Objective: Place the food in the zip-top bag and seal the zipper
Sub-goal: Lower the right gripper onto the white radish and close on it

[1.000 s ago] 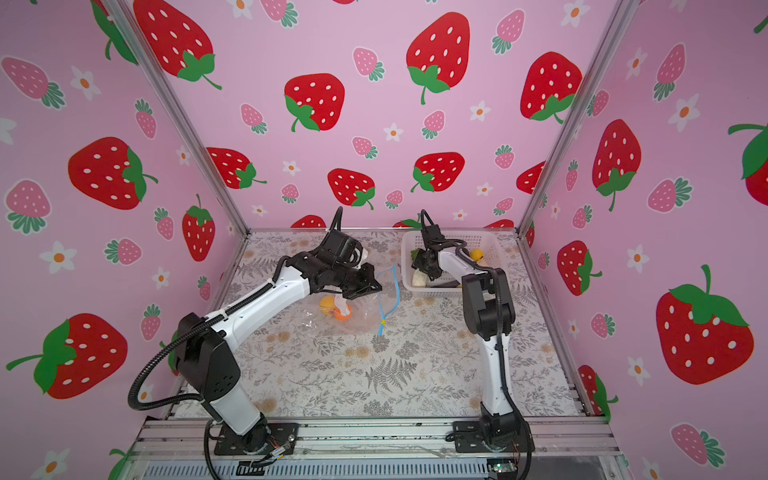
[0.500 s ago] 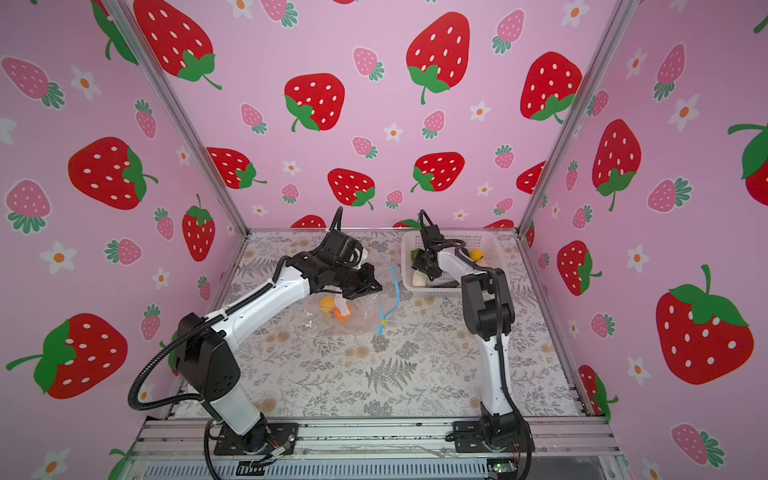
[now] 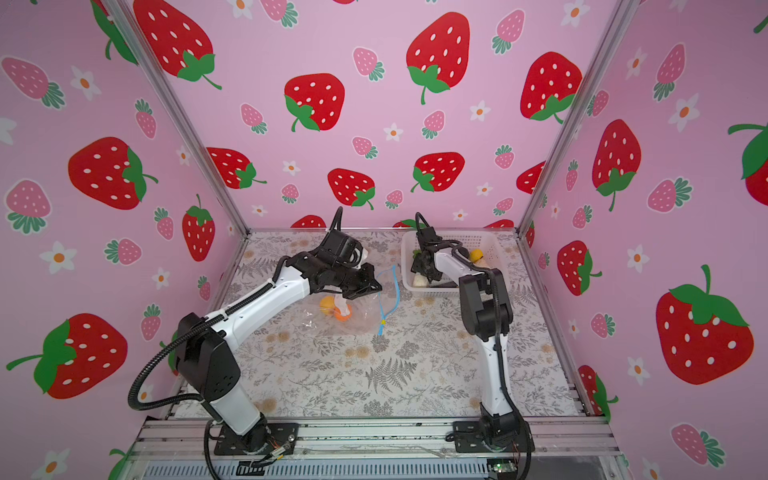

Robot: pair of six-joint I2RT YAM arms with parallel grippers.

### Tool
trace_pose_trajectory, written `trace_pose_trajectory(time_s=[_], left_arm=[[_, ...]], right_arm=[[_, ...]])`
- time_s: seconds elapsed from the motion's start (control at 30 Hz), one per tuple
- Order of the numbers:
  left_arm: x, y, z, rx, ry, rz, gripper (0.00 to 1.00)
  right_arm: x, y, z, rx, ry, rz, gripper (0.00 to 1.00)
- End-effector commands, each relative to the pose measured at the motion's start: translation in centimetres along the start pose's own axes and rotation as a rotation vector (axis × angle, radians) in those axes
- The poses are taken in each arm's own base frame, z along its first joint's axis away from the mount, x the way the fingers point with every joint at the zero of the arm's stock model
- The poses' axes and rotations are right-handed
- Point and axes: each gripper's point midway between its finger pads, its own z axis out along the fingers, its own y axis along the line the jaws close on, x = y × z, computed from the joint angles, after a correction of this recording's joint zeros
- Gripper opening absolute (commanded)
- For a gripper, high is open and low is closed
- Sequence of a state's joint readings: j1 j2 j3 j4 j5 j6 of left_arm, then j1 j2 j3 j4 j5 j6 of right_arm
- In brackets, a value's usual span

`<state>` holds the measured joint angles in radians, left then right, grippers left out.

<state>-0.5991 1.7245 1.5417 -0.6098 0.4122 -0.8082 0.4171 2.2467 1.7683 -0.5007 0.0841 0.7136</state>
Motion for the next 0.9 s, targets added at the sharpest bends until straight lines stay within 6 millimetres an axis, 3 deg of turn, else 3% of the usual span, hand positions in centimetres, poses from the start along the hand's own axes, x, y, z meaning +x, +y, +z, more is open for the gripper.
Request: trace_pose_trajectory(time_s=[0.0, 0.27, 0.87], left_arm=[[-0.3, -0.8, -1.0, 0.02, -0.019, 0.019, 0.0], [-0.4, -0.8, -1.0, 0.021, -0.022, 0.016, 0.0], [-0.5, -1.1, -1.4, 0.03, -0.032, 0.024, 0.0]], right_arm=[[0.5, 0.2, -0.1, 0.006, 0.018, 0.009, 0.67], [-0.2, 0.8, -1.5, 0.005, 0.02, 0.002, 0.74], [1.8, 0.0, 0.5, 0.013, 0.077, -0.015, 0.61]])
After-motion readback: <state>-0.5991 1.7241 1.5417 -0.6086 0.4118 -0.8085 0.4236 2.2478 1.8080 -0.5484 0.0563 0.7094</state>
